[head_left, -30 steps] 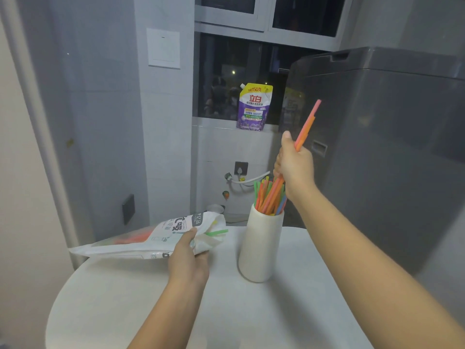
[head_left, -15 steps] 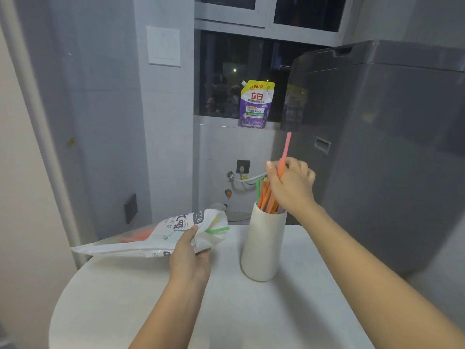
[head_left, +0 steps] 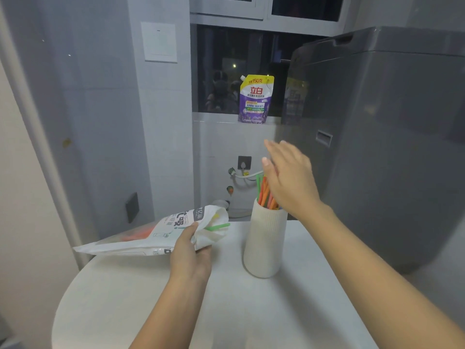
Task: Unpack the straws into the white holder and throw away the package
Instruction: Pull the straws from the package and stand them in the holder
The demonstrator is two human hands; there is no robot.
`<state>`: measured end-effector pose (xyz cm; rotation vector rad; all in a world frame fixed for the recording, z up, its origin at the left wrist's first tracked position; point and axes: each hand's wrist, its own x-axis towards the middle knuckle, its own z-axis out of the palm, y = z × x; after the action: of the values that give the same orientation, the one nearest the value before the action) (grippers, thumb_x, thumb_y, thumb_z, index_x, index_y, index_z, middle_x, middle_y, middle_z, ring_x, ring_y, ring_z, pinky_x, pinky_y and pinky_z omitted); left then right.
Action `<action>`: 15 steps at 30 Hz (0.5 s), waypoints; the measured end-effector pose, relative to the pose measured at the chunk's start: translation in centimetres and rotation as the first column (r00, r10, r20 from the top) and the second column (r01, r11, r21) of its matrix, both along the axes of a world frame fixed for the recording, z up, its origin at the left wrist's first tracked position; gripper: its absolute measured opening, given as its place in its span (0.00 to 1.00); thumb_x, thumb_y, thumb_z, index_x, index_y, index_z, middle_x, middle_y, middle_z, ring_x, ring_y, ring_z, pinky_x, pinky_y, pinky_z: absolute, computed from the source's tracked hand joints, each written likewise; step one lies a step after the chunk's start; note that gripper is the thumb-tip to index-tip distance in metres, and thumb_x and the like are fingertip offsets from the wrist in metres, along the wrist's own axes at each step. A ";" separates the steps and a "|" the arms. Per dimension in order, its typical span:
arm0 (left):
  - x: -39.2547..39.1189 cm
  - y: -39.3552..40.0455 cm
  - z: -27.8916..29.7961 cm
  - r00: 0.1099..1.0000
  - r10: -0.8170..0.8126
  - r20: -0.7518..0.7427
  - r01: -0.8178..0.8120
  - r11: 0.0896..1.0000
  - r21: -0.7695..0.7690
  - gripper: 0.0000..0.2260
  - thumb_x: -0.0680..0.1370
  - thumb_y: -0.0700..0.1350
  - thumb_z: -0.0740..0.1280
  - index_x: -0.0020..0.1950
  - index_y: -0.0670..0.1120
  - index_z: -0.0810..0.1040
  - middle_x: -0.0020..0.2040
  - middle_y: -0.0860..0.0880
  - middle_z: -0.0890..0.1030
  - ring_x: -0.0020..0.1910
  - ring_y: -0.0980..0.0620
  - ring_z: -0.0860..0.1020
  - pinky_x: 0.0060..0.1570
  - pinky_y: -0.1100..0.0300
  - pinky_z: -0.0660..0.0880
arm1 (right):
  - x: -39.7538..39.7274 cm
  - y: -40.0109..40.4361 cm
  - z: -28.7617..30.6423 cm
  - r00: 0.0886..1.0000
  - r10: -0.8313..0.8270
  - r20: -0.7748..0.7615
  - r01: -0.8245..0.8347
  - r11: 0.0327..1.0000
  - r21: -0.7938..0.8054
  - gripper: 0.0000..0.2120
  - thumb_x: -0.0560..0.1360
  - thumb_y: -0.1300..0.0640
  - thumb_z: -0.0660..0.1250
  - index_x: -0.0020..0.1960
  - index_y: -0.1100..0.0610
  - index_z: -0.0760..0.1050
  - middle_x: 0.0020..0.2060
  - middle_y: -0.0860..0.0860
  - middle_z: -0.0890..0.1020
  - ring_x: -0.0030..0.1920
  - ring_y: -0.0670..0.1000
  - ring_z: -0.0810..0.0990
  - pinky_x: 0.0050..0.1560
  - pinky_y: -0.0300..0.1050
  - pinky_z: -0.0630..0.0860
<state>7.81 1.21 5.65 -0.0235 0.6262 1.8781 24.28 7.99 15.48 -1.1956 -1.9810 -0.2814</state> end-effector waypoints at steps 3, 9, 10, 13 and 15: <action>0.1 -0.1 0.2 1.000 -0.024 0.000 0.024 0.999 0.026 0.19 0.77 0.32 0.62 0.68 0.41 0.71 0.56 0.46 0.80 0.51 0.50 0.80 0.52 0.58 0.77 | 0.1 -0.1 -1.7 0.972 -0.031 0.232 0.084 0.971 -0.225 0.27 0.79 0.42 0.41 0.71 0.53 0.64 0.72 0.50 0.67 0.75 0.50 0.55 0.73 0.52 0.50; -0.2 -0.2 0.2 0.997 -0.081 -0.007 0.081 0.994 0.077 0.16 0.77 0.32 0.62 0.63 0.43 0.73 0.52 0.46 0.82 0.47 0.51 0.81 0.35 0.62 0.81 | -0.3 -2.3 -1.4 1.000 0.021 -0.004 -0.021 1.000 -0.012 0.23 0.80 0.46 0.48 0.70 0.55 0.66 0.68 0.51 0.72 0.72 0.53 0.60 0.71 0.48 0.49; -0.2 -0.2 0.2 0.995 -0.095 -0.016 0.096 0.992 0.085 0.15 0.77 0.32 0.62 0.62 0.43 0.73 0.51 0.46 0.82 0.46 0.52 0.81 0.35 0.62 0.80 | -0.6 -3.1 -1.5 0.994 0.060 -0.092 -0.054 0.996 0.066 0.21 0.79 0.48 0.52 0.66 0.56 0.71 0.61 0.52 0.77 0.67 0.54 0.67 0.67 0.47 0.55; -0.1 -0.3 0.5 0.988 -0.129 -0.079 0.138 0.984 0.112 0.11 0.77 0.33 0.62 0.57 0.44 0.75 0.45 0.48 0.83 0.43 0.52 0.81 0.36 0.64 0.79 | -1.8 -5.2 -3.2 0.940 0.195 -0.279 -0.166 0.978 0.124 0.14 0.77 0.54 0.57 0.55 0.57 0.78 0.46 0.50 0.80 0.51 0.52 0.73 0.56 0.43 0.67; -0.1 -0.4 0.6 0.981 -0.140 -0.137 0.159 0.977 0.139 0.11 0.77 0.33 0.62 0.56 0.45 0.76 0.44 0.49 0.85 0.42 0.52 0.82 0.38 0.63 0.80 | -2.5 -6.1 -4.9 0.899 0.250 -0.359 -0.253 0.967 0.040 0.13 0.77 0.54 0.57 0.54 0.56 0.78 0.45 0.48 0.79 0.48 0.47 0.73 0.53 0.31 0.66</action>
<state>7.70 0.79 6.29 0.2363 0.5560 1.7843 21.73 1.88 10.60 -0.9040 -1.7822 0.0769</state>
